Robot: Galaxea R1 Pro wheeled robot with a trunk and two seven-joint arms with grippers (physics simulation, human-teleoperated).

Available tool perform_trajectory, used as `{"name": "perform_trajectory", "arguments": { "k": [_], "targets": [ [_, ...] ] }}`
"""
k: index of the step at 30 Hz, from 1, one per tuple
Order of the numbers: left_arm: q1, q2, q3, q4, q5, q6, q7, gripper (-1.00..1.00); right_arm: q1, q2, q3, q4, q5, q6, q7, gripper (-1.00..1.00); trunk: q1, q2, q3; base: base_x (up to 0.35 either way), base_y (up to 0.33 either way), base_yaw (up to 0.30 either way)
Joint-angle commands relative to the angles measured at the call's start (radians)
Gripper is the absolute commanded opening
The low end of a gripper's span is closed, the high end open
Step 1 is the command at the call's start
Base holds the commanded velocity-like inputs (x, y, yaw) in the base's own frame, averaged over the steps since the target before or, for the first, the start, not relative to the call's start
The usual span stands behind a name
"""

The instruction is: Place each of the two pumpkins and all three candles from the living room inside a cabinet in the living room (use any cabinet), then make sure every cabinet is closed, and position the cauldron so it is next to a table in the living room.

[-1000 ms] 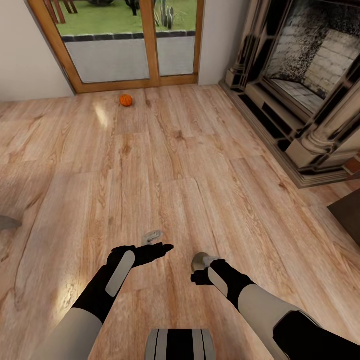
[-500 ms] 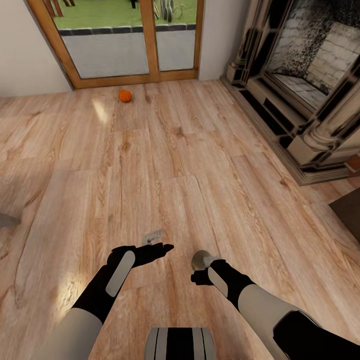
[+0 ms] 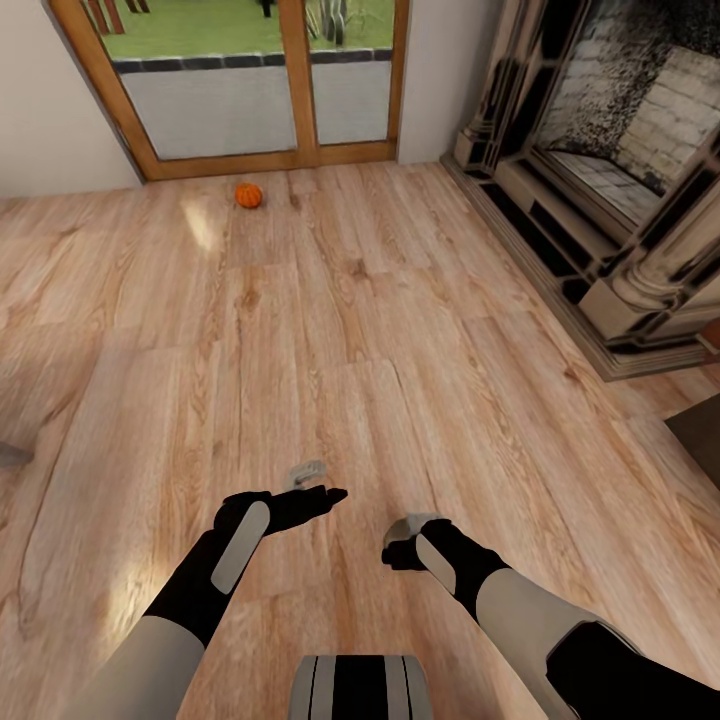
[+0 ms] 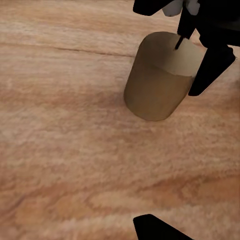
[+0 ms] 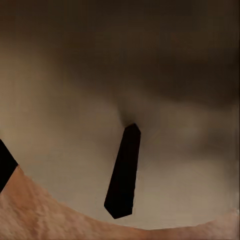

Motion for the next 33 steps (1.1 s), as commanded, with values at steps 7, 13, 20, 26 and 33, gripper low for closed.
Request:
{"name": "perform_trajectory", "arguments": {
  "k": [7, 13, 20, 26, 33],
  "targets": [
    [0.000, 0.000, -0.001, -0.001, 0.010, 0.003, 0.009, 1.00, 0.000, -0.001, 0.007, -0.002, -0.011, 0.004, -0.008, 1.00, 0.000, 0.000, -0.001, 0.015, 0.000, 0.000],
    [0.000, 0.000, -0.001, -0.001, 0.010, 0.003, 0.009, 1.00, -0.001, -0.001, 0.007, -0.002, -0.011, 0.004, -0.008, 1.00, 0.000, 0.000, -0.001, 0.000, 0.000, 0.000],
    [0.000, 0.000, -0.001, -0.001, 0.010, 0.003, 0.009, 1.00, -0.001, -0.001, 0.007, -0.002, -0.010, 0.004, -0.008, 1.00, 0.000, 0.000, -0.001, 0.000, 0.000, 0.000],
    [0.000, 0.000, -0.001, -0.001, 0.009, 0.003, 0.009, 1.00, -0.001, -0.001, 0.006, -0.002, -0.010, 0.004, -0.008, -1.00, 0.000, 0.000, -0.001, 0.000, 0.000, 0.000],
    [0.000, 0.000, -0.001, -0.001, 0.009, 0.003, 0.009, 1.00, 0.000, -0.001, 0.007, -0.002, -0.010, 0.004, -0.008, -1.00, 0.000, 0.000, -0.001, 0.000, 0.000, 0.000]
  ]
}}
